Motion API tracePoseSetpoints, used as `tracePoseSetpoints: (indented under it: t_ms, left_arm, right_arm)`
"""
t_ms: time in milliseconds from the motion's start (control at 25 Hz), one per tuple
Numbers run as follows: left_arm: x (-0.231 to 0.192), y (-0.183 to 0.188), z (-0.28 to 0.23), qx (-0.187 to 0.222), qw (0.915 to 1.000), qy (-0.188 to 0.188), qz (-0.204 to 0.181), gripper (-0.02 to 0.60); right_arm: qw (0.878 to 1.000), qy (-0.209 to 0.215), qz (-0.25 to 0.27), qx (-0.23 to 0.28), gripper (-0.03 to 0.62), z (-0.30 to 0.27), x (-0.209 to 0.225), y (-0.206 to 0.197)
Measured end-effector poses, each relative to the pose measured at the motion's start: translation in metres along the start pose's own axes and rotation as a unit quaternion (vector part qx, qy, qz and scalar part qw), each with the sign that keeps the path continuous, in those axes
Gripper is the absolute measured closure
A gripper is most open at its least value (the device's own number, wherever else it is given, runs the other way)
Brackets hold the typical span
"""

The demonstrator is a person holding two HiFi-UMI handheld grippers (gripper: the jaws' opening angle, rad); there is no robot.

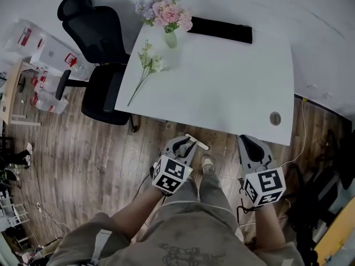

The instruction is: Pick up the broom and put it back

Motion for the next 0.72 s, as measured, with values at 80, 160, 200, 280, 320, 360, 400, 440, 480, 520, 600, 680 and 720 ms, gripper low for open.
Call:
tracePoseSetpoints:
  t_ms: [80, 160, 200, 280, 320, 360, 400, 440, 480, 520, 600, 680, 720]
  left_arm:
    - [0.004, -0.008, -0.014, -0.017, 0.9998, -0.005, 0.002, 0.480]
    - [0.008, -0.018, -0.027, -0.035, 0.9993, -0.010, 0.004, 0.480]
    - [0.010, -0.023, -0.033, -0.042, 0.9990, -0.013, 0.003, 0.480]
    - [0.012, -0.028, -0.041, -0.045, 0.9989, -0.017, -0.002, 0.480]
    - [0.012, -0.027, -0.044, -0.042, 0.9989, -0.017, -0.006, 0.480]
    - [0.012, -0.024, -0.048, -0.041, 0.9990, -0.017, -0.008, 0.480]
    - [0.011, -0.020, -0.052, -0.041, 0.9990, -0.019, -0.006, 0.480]
    - [0.010, -0.016, -0.057, -0.040, 0.9990, -0.021, -0.003, 0.480]
    - [0.009, -0.012, -0.062, -0.039, 0.9990, -0.023, -0.002, 0.480]
    - [0.009, -0.008, -0.067, -0.038, 0.9990, -0.024, -0.005, 0.480]
    - [0.006, 0.000, -0.076, -0.034, 0.9990, -0.025, -0.015, 0.479]
    - [0.003, 0.007, -0.085, -0.031, 0.9990, -0.025, -0.021, 0.479]
    - [0.001, 0.010, -0.089, -0.031, 0.9990, -0.024, -0.023, 0.479]
  right_arm:
    - [1.000, -0.005, -0.006, -0.008, 0.559, -0.003, 0.006, -0.006]
    - [1.000, -0.008, -0.012, -0.013, 0.559, -0.004, 0.010, -0.011]
    - [1.000, -0.009, -0.015, -0.015, 0.559, -0.004, 0.012, -0.014]
    - [1.000, -0.012, -0.021, -0.020, 0.559, -0.005, 0.016, -0.019]
    - [0.999, -0.013, -0.024, -0.022, 0.559, -0.005, 0.019, -0.022]
    - [0.999, -0.014, -0.026, -0.024, 0.559, -0.006, 0.022, -0.024]
    - [0.999, -0.015, -0.028, -0.026, 0.559, -0.006, 0.025, -0.027]
    - [0.999, -0.017, -0.030, -0.027, 0.559, -0.006, 0.029, -0.029]
    - [0.999, -0.019, -0.031, -0.028, 0.559, -0.006, 0.032, -0.030]
    - [0.999, -0.020, -0.033, -0.029, 0.559, -0.006, 0.034, -0.032]
    - [0.999, -0.021, -0.036, -0.029, 0.559, -0.006, 0.037, -0.032]
    - [0.999, -0.022, -0.039, -0.027, 0.559, -0.006, 0.040, -0.030]
    - [0.999, -0.023, -0.040, -0.026, 0.559, -0.006, 0.042, -0.030]
Point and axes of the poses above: the fingertips, and each gripper's own axes: z backward along the fingers, x to its right, y out of its top, the point moved 7 cm from there along z, backward along the fingers, and after that the axes turned 6 degrees about -z, right-handed, at the moved point
